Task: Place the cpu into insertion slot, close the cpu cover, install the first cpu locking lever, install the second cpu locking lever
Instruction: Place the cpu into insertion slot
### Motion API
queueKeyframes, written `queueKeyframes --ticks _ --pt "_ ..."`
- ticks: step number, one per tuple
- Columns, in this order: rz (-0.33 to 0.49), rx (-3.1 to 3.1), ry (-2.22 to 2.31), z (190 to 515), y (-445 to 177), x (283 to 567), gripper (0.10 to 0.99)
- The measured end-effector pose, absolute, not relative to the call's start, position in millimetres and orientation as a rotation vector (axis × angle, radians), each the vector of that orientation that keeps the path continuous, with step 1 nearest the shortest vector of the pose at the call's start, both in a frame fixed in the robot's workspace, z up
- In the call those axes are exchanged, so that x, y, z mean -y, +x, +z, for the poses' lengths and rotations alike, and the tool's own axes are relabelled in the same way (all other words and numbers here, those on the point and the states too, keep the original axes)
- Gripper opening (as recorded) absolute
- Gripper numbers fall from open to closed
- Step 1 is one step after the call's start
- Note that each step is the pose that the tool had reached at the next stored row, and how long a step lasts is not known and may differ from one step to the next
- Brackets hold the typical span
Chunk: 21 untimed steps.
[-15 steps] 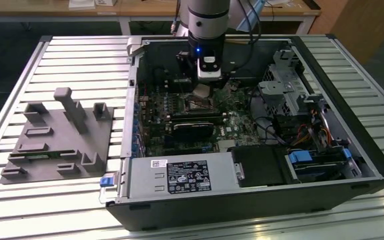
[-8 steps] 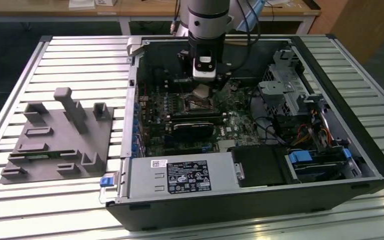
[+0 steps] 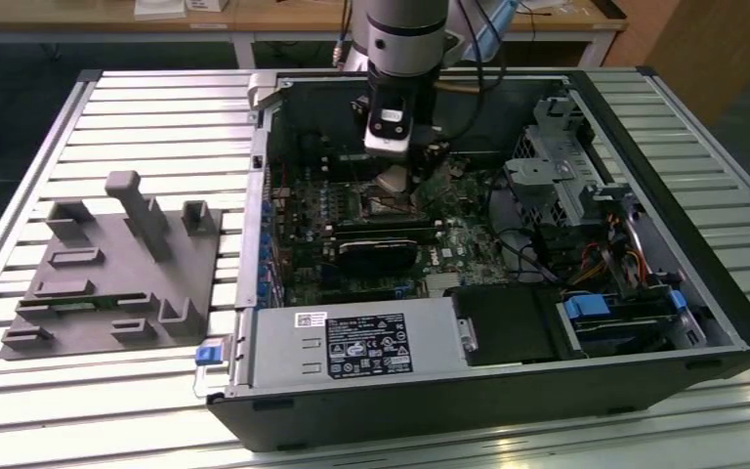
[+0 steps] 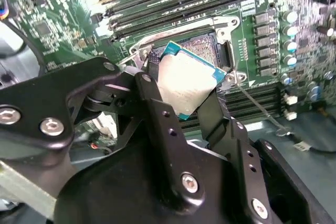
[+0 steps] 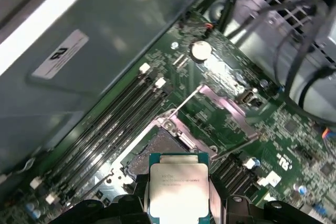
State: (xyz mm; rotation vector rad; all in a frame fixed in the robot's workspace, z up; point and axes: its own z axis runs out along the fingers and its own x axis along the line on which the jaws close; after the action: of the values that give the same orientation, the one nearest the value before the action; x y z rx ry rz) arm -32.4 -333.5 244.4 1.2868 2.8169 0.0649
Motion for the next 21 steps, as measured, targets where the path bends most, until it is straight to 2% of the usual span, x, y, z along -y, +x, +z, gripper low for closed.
queueKeyframes --ticks 21 --pt "0.051 -2.521 1.787 242.4 -32.4 333.6 0.537"
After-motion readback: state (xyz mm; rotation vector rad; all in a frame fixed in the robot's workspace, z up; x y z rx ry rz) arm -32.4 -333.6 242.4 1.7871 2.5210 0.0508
